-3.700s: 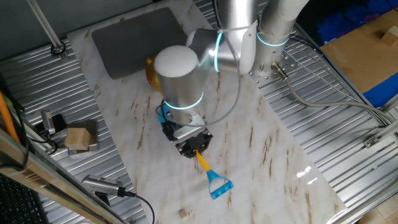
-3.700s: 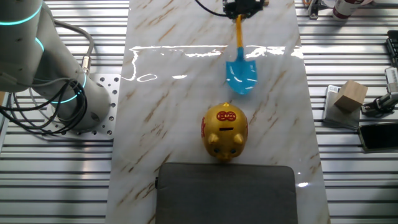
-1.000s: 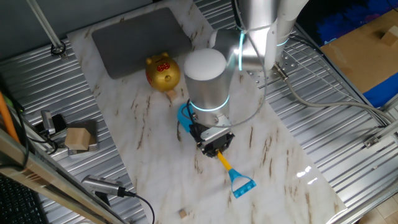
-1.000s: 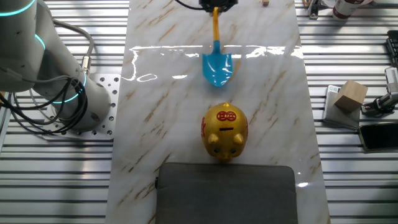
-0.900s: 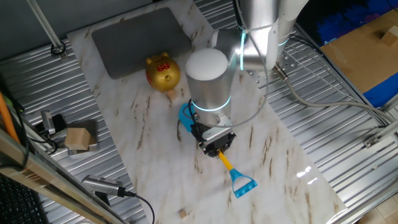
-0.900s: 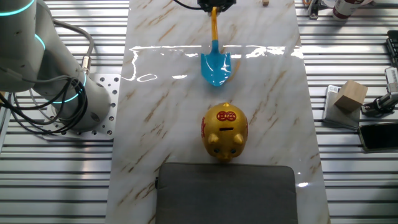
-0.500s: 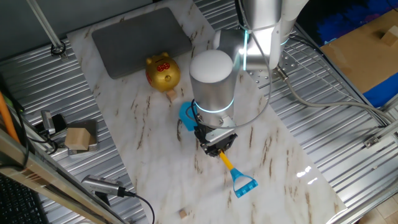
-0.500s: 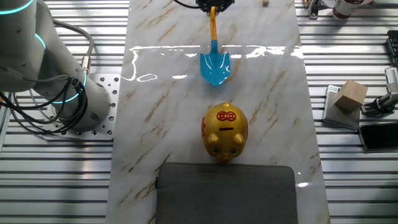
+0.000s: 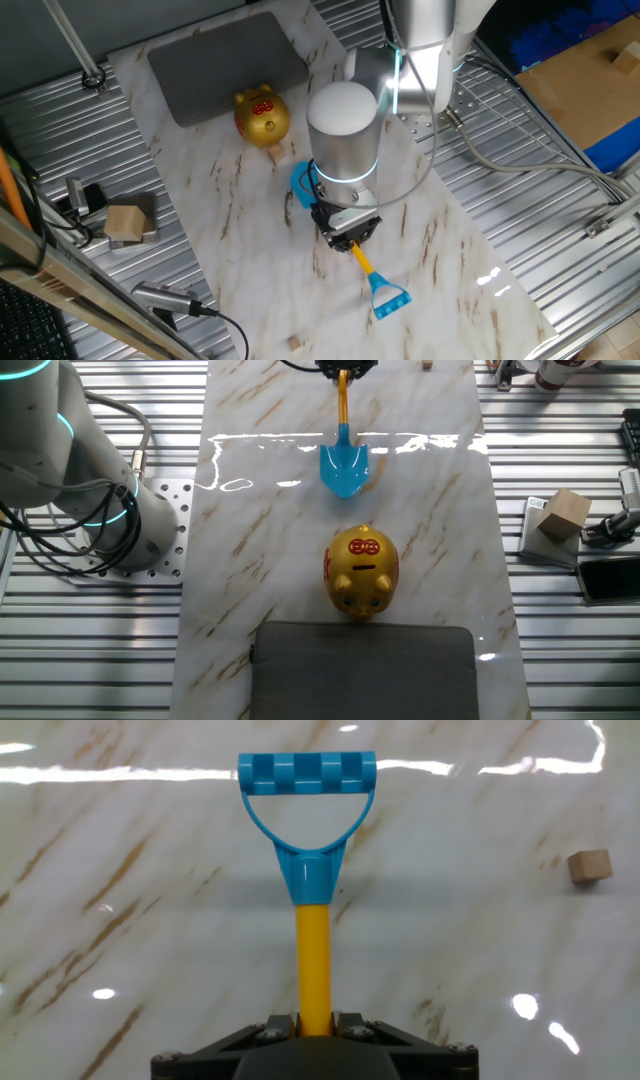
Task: Use a shovel to scoop up an object
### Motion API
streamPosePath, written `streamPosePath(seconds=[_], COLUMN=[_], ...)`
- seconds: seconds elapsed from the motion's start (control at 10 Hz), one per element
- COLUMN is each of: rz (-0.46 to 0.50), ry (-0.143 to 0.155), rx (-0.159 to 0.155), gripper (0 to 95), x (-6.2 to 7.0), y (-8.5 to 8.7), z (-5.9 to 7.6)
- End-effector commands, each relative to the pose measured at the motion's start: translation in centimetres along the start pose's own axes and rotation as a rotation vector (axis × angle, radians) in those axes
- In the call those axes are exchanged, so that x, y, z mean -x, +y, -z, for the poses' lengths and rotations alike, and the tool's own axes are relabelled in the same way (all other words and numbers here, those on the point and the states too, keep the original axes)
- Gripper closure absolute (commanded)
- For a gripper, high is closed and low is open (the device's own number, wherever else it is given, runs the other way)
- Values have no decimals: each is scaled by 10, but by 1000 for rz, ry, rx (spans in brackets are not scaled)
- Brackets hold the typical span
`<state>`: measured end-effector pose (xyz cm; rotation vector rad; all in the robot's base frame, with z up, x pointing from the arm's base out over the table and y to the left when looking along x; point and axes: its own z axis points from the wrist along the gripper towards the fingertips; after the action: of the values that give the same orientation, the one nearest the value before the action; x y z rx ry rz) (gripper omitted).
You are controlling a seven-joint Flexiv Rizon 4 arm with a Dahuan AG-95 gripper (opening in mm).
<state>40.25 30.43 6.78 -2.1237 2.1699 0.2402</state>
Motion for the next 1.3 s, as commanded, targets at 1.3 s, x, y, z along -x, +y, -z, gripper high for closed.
streamPosePath(seconds=[1.3], rz=[-128], ry=[25], rx=[-11], gripper=[950], x=[0], y=[0], z=[0])
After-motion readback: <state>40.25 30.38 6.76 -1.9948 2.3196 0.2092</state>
